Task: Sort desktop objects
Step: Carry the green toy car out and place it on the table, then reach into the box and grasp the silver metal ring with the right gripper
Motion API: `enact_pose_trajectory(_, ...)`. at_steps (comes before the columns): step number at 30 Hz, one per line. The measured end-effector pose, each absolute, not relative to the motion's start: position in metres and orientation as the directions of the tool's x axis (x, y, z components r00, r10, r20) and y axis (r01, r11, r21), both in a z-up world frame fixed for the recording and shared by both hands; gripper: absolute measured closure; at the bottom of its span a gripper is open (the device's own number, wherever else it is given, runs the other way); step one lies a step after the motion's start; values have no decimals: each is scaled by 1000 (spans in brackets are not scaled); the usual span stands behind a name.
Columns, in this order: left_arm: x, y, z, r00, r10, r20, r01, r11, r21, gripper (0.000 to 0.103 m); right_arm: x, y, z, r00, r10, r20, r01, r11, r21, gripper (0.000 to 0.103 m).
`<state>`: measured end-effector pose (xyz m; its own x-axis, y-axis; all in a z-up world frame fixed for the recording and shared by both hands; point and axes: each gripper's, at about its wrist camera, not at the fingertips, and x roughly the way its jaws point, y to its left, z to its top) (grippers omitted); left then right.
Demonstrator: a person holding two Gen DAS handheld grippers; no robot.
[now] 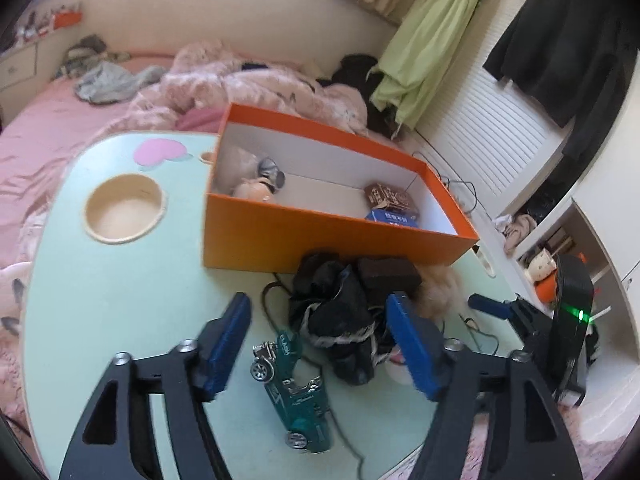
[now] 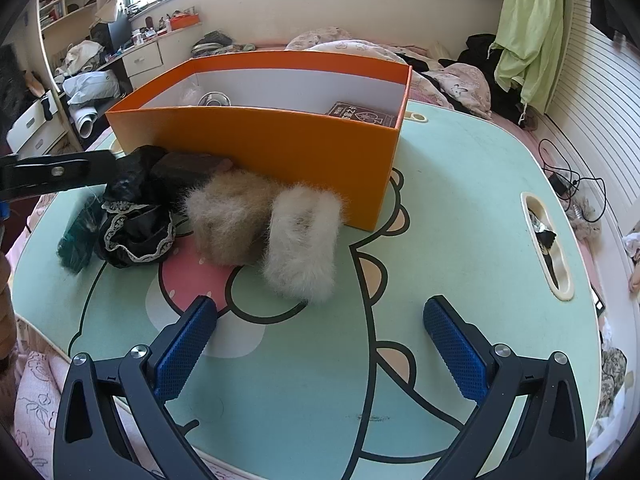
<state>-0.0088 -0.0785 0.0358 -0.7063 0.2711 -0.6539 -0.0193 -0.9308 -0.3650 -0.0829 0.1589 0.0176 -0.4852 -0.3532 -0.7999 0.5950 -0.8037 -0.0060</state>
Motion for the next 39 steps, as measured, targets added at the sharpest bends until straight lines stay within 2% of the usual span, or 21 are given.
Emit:
enact_pose_trajectory(6,25,-85,44,-779,200,-594,-14,-953,-303,28,-85,160,17,-486,-352,-800,593,-805,-6,0)
enact_pose_trajectory(8,33,-83,45,-766,198,-611,-13,-956,-294,8,-86,160,17,-488,-350,-800,590,-807,-7,0)
enact_pose_trajectory(9,37,-80,43,-754,187,-630,-6,-960,-279,6,-85,161,17,-488,-350,-799,590,-808,-7,0)
enact_pose_trajectory(14,61,-66,22,-730,39,-682,71,-989,-133,6,-86,161,17,-490,-345,-800,586,-810,-9,0)
enact_pose_trajectory(17,67,-71,4,-713,8,-701,134,-980,-147,5,-87,162,16,-490,-346,-800,587,-810,-9,0)
enact_pose_trajectory(20,64,-65,1,-722,-23,-691,127,-987,-100,2,-86,162,16,-492,-342,-800,586,-810,-14,0)
enact_pose_trajectory(26,46,-32,-5,-723,-38,-690,42,-999,11,0,-86,162,15,-493,-337,-802,580,-815,-14,0)
enact_pose_trajectory(39,46,-23,-5,-764,-11,-645,7,-1000,10,0,-85,169,16,-521,-330,-787,549,-836,-13,0)
